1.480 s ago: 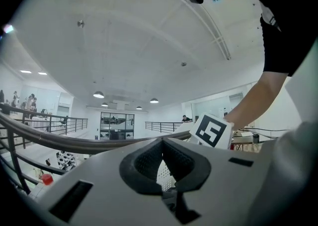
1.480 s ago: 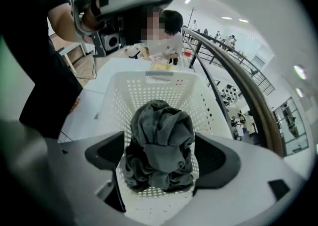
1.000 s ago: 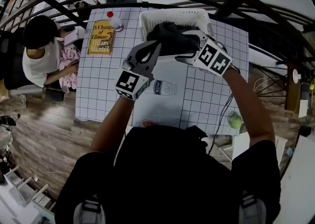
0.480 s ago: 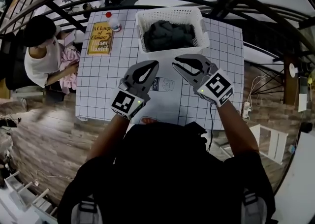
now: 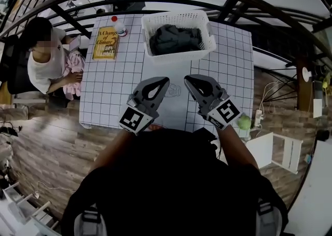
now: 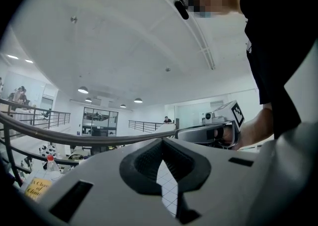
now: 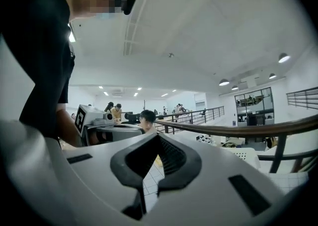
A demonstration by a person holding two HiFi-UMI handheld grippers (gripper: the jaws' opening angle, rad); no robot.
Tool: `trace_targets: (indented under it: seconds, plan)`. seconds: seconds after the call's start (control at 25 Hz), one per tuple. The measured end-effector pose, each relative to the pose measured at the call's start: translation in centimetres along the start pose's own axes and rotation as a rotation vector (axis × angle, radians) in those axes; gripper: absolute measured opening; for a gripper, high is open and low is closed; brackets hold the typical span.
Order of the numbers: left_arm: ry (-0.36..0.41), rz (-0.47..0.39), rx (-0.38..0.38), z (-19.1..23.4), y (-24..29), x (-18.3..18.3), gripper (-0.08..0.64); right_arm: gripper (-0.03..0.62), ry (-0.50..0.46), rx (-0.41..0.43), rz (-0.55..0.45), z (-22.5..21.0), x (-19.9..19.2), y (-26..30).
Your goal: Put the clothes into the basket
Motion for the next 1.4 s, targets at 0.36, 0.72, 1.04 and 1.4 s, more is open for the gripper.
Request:
trace_targets:
  seconds: [0.36, 0.72, 1.04, 1.4]
  plan:
    - [0.01, -0.006, -0.026, -1.5, -0.5, -0.2, 0.003, 0.017, -0.005, -0.025, 0.003, 2.4, -0.7, -0.9]
    - [0.006, -0.025, -0.019, -1.4, -1.3, -0.2, 0.003, 0.017, -0.023, -0.017, 0.015, 3.1, -0.6, -0.5]
    - [0.008, -0.005, -0.018, -1.6, -1.8, -0.6, 0.003, 0.017, -0.032, -0.019, 0.009, 3.5, -0.2, -0.4]
    - [0.004, -0.002, -0.015, -1.6, -1.8, -0.8, 0.003, 0.017, -0.034, -0.017, 0.014, 3.5, -0.4, -0.4]
Point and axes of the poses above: the fingertips, and each gripper's own axes: y forward along the fingers, z to its left, x out of its top, the point moved 10 cm from there along -y, backward along the fingers, and after that the axes turned 13 degrees about x, right-handed, at the moved point
